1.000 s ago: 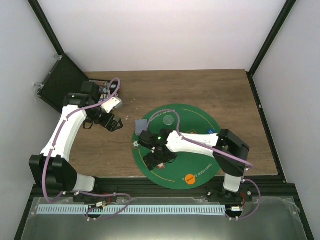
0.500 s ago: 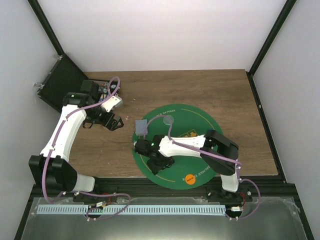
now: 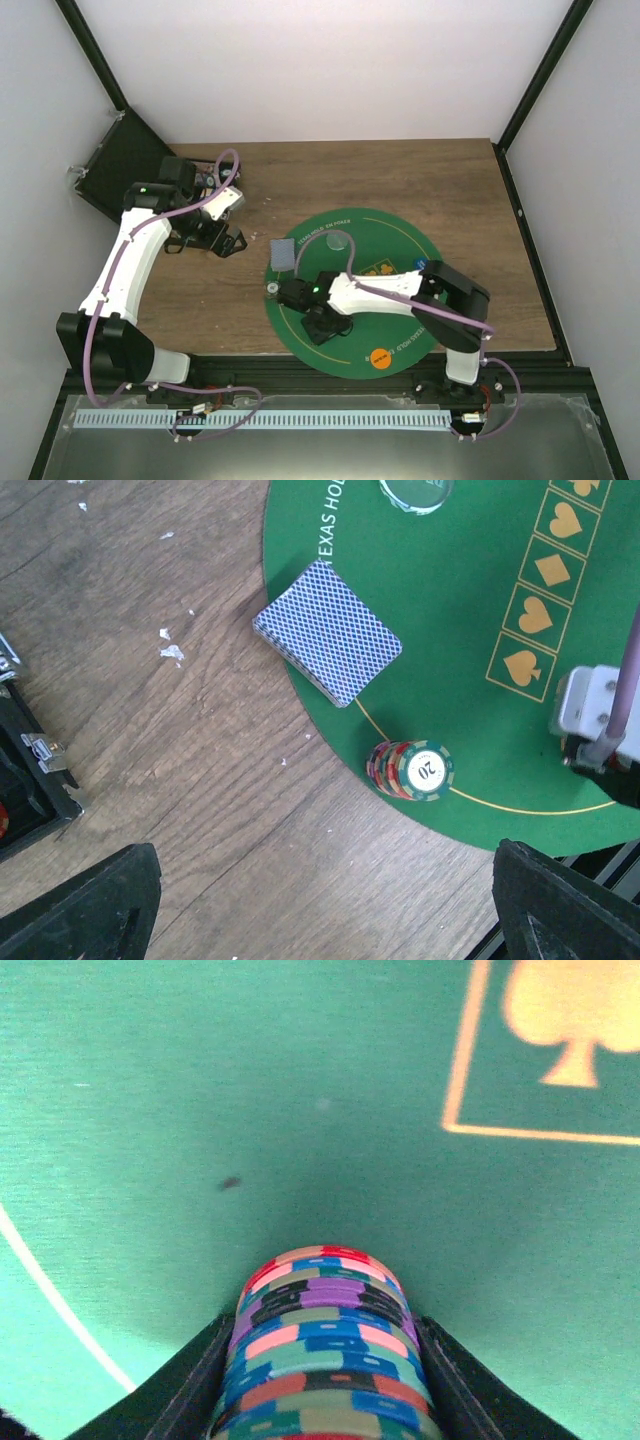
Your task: Distribute texas hold em gaming equipment
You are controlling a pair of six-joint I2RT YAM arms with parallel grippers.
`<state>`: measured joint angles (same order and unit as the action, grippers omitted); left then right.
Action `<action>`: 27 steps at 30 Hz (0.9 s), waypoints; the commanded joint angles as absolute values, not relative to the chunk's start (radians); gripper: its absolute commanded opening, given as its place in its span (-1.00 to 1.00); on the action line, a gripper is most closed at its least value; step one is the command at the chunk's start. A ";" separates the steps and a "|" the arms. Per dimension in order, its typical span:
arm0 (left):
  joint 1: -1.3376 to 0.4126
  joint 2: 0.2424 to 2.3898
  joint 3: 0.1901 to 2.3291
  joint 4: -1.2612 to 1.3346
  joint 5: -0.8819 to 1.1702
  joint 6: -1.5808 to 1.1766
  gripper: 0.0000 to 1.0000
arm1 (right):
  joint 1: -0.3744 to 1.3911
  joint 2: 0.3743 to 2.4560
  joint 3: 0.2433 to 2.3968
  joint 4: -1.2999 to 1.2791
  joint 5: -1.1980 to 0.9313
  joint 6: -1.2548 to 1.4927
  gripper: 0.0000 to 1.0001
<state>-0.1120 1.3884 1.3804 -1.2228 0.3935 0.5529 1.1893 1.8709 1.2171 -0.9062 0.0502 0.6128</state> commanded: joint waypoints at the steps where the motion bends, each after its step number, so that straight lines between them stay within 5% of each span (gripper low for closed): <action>1: -0.112 1.389 1.416 -1.225 0.400 0.556 0.84 | 1.083 1.830 1.083 -0.902 0.128 0.630 -0.25; 12: -0.109 1.382 1.451 -1.247 0.391 0.574 0.84 | 0.743 1.694 0.945 -0.839 0.206 0.564 -0.30; 27: -0.099 1.379 1.481 -1.242 0.383 0.586 0.84 | 0.396 1.807 1.050 -0.689 0.226 0.305 -0.39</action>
